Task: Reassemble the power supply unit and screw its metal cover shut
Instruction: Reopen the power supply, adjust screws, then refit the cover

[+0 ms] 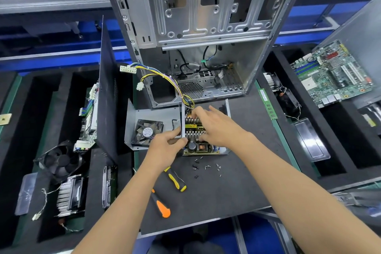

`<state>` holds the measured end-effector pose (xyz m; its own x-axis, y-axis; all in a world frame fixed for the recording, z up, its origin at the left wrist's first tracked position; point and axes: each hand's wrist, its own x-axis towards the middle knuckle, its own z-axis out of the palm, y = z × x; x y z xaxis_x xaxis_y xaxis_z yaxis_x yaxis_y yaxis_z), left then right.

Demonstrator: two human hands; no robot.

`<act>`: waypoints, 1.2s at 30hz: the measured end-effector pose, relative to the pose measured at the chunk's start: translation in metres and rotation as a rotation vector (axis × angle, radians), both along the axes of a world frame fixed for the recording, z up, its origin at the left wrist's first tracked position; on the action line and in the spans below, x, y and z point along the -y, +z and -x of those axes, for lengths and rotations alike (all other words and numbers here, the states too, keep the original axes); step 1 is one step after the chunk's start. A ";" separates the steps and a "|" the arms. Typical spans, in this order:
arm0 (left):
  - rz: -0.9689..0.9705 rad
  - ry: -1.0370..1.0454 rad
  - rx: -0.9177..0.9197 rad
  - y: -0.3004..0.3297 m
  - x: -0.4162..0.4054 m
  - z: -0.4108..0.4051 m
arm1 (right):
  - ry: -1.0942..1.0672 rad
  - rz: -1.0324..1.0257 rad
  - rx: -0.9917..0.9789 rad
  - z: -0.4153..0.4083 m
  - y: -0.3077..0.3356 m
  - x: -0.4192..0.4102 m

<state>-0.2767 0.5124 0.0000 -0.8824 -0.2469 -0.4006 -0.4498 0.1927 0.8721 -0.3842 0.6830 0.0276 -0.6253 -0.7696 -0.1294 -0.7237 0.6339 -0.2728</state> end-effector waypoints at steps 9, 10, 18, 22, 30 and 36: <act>-0.025 0.015 -0.012 0.000 -0.001 0.000 | 0.011 -0.061 -0.023 0.002 -0.003 0.002; -0.025 0.021 -0.013 0.000 -0.002 0.001 | 0.012 -0.071 -0.034 0.002 -0.003 0.003; -0.005 0.037 0.013 0.003 -0.005 -0.001 | -0.222 0.152 -0.078 0.005 0.013 -0.016; 0.083 0.005 0.021 0.002 -0.005 0.000 | -0.738 0.323 0.100 0.020 0.012 -0.042; 0.163 -0.109 0.014 0.024 -0.014 0.014 | -0.879 0.407 0.351 0.012 0.004 -0.066; 0.169 -0.092 -0.023 0.027 -0.019 0.020 | -0.984 0.455 0.239 -0.003 0.011 -0.077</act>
